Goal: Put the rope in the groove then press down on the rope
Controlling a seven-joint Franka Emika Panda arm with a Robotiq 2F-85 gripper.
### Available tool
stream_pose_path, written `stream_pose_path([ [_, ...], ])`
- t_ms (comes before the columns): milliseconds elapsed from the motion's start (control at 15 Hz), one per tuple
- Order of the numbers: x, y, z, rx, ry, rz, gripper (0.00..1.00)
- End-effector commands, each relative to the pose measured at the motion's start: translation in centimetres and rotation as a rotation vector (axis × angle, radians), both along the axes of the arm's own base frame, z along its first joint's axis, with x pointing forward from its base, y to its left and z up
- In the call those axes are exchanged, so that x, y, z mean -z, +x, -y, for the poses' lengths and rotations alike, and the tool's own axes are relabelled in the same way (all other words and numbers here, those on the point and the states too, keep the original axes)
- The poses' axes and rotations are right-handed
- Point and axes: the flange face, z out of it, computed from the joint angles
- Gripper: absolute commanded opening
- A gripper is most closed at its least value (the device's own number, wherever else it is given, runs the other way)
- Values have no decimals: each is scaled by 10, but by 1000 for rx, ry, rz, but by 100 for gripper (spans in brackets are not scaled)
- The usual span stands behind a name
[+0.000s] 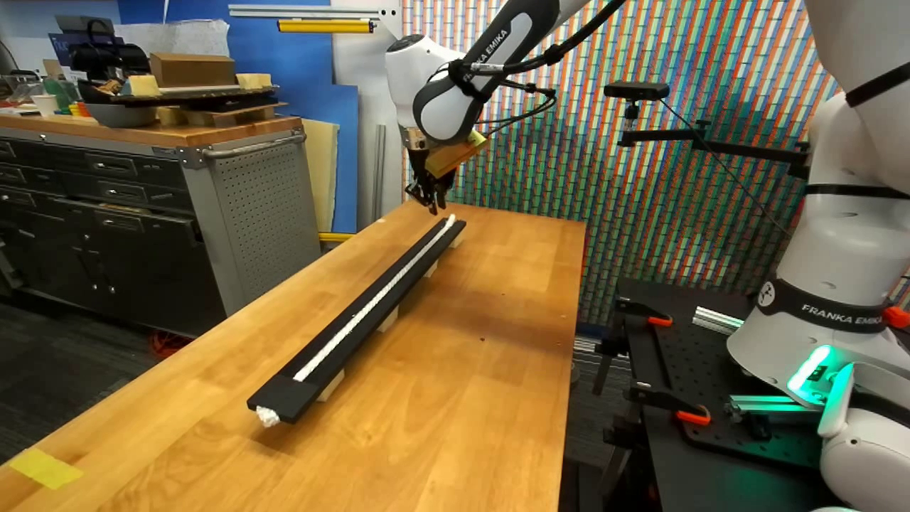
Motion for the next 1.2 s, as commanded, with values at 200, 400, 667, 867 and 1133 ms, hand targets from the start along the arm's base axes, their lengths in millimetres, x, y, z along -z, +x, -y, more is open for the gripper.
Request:
stream_pose_path([
  [200, 26, 23, 24, 54, 2, -62, 8],
  [400, 32, 22, 36, 81, -3, -77, 9],
  [667, 30, 21, 57, 127, -18, -62, 10],
  [867, 31, 20, 71, 158, -29, -54, 9],
  [1133, 38, 21, 84, 190, -27, -51, 9],
])
